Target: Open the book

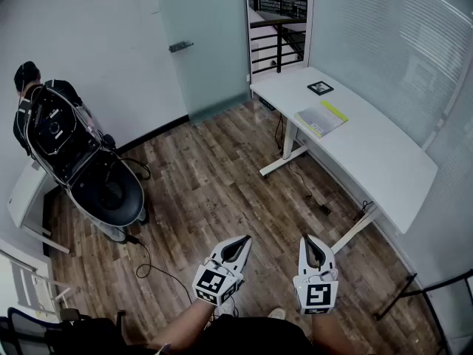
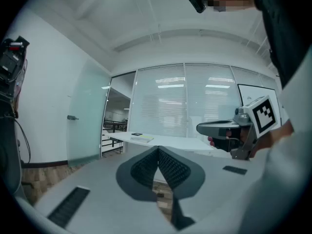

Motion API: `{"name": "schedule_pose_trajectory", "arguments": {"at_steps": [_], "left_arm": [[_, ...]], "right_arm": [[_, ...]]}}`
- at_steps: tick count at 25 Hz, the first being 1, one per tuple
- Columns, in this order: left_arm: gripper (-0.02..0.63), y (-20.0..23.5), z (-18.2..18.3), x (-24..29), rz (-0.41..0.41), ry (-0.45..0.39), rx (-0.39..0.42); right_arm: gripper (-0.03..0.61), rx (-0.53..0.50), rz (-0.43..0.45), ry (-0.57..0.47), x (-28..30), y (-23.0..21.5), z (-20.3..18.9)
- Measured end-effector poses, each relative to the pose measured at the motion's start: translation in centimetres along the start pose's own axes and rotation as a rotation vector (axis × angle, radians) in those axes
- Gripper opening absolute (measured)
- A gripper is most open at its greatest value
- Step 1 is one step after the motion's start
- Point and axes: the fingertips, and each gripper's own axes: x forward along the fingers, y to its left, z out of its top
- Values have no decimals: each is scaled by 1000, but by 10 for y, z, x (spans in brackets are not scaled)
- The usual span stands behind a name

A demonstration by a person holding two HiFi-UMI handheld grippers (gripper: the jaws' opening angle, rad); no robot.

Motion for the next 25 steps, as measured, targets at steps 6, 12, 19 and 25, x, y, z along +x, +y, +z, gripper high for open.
{"name": "schedule_pose_trajectory", "arguments": {"at_steps": [6, 12, 19, 25], "left_arm": [[14, -3, 3, 3, 3, -1, 0], [14, -3, -2, 5, -10, 2, 21], [14, 10, -6, -22, -30, 0, 21], [14, 38, -14, -36, -39, 20, 20]], "right_arm": [[3, 20, 42, 22, 9, 1, -1], [5, 111, 26, -37, 9, -2, -5], [6, 148, 45, -18, 8, 34, -4], [6, 157, 16, 5, 23, 58, -6]]}}
